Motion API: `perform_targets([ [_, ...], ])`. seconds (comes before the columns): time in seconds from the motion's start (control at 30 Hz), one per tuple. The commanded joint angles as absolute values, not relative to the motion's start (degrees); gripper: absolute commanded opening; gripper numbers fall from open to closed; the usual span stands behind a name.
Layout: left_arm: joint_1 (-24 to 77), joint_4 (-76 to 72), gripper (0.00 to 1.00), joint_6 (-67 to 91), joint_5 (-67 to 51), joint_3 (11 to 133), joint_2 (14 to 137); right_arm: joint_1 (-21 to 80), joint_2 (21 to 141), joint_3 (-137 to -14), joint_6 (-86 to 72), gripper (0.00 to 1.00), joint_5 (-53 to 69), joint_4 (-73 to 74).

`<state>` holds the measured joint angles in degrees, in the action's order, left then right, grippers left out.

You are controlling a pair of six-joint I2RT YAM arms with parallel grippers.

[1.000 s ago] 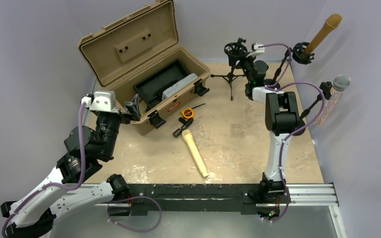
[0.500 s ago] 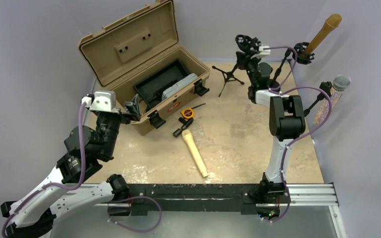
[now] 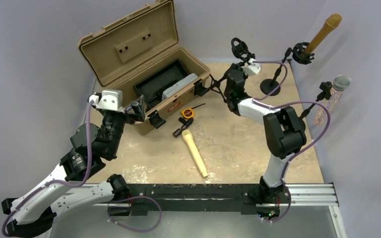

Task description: Remove the microphone from the stand

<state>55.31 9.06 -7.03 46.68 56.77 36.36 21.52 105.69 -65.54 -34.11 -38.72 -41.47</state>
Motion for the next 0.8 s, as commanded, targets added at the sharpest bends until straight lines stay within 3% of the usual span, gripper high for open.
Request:
perform_targets([
  [0.0, 55.82, 8.61, 0.88, -6.37, 46.31, 58.82, 36.99, 25.62, 105.88, -64.05, -48.29, 0.00, -53.86, -23.00],
  [0.47, 56.38, 8.89, 0.88, -5.90, 45.79, 58.89, 36.91, 26.89, 97.83, -62.61, -44.86, 0.00, -61.03, -6.87],
  [0.77, 56.78, 8.88, 0.88, -5.87, 45.92, 58.81, 37.43, 28.82, 102.11, -65.59, -58.29, 0.00, -76.04, 16.86],
])
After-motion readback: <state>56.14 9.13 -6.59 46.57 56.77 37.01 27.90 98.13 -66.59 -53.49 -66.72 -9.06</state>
